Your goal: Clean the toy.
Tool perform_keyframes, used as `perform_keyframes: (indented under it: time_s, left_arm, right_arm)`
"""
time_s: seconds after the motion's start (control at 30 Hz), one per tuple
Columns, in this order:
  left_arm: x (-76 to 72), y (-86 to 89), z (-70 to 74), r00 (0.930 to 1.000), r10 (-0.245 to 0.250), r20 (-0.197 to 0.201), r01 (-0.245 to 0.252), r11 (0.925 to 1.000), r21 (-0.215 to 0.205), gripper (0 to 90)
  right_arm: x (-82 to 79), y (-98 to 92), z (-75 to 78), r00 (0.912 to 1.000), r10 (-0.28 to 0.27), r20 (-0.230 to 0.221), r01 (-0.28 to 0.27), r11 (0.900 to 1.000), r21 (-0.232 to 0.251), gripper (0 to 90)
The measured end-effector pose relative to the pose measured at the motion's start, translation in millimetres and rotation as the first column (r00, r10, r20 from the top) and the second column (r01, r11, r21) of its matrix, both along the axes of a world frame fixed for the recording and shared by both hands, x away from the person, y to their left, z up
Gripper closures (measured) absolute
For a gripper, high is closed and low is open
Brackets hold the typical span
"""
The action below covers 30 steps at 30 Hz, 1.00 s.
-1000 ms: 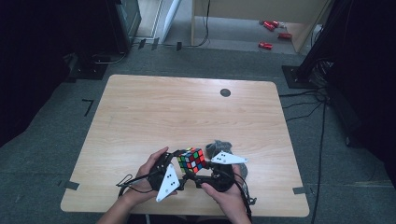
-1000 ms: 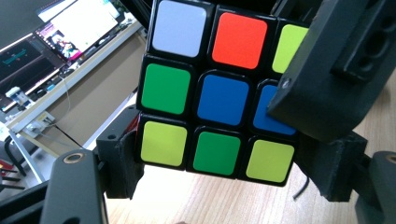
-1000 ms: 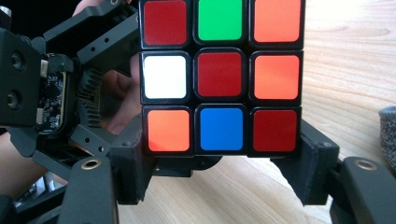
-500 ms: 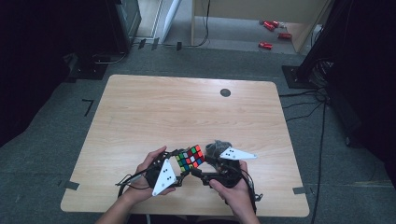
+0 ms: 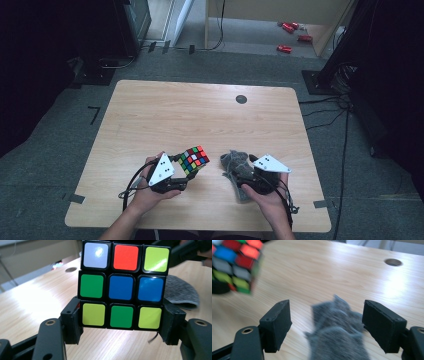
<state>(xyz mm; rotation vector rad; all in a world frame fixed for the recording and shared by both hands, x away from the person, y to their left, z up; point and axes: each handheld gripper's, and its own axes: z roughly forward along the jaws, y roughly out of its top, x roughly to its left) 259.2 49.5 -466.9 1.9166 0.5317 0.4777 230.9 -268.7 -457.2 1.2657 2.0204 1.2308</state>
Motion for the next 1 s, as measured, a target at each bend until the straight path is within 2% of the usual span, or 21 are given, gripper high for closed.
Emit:
perform_keyframes:
  time_s: [0.07,0.2,0.3,0.4,0.5,0.6,0.7,0.77,0.83,1.0]
  left_arm:
    - [2.0,1.0,-0.2,0.9998,0.006,-0.021,-0.006,1.0,0.0,34.1]
    - [4.1,0.8,-1.3,0.9987,0.014,-0.049,-0.014,0.9999,0.0,34.1]
    - [5.4,0.7,-3.0,0.9979,0.016,-0.063,-0.016,0.9999,0.003,34.0]
    - [6.4,1.2,-3.7,0.9972,0.011,-0.074,-0.012,0.9999,-0.006,34.0]
    - [5.9,1.9,-3.0,0.9971,-0.001,-0.077,0.0,0.9999,-0.016,34.0]
    - [5.3,1.7,-2.9,0.9969,-0.009,-0.078,0.008,0.9998,-0.019,34.0]
    - [5.2,0.9,-3.7,0.9967,-0.016,-0.08,0.015,0.9998,-0.012,34.1]
    - [5.0,0.1,-4.3,0.9961,-0.024,-0.085,0.024,0.9997,-0.008,34.1]
    - [4.7,-0.7,-5.0,0.995,-0.036,-0.094,0.036,0.9993,-0.01,34.1]
    - [1.9,-6.9,-8.9,0.9923,-0.079,-0.096,0.081,0.9966,0.016,34.1]
  right_arm:
    - [3.0,-4.2,-5.6,0.9996,-0.009,-0.025,0.009,1.0,-0.011,23.2]
    - [8.4,-9.0,-17.6,0.9969,0.005,-0.078,-0.008,0.999,-0.041,24.2]
    - [10.8,-10.2,-26.8,0.9942,0.02,-0.106,-0.028,0.997,-0.074,25.5]
    - [11.7,-8.9,-34.0,0.9901,0.052,-0.13,-0.063,0.995,-0.081,28.6]
    - [12.3,-6.4,-40.4,0.9864,0.065,-0.151,-0.081,0.991,-0.105,39.0]
    - [13.7,-5.7,-46.6,0.9816,0.051,-0.184,-0.078,0.987,-0.142,51.9]
    - [13.4,-8.3,-44.6,0.98,0.036,-0.196,-0.061,0.99,-0.124,66.9]
    - [11.9,-8.8,-40.9,0.9822,0.034,-0.184,-0.054,0.993,-0.101,70.9]
    - [9.5,-6.9,-35.8,0.9867,0.049,-0.155,-0.061,0.996,-0.069,72.0]
    - [-1.1,6.0,-15.8,0.9944,0.093,-0.05,-0.093,0.996,0.017,72.3]
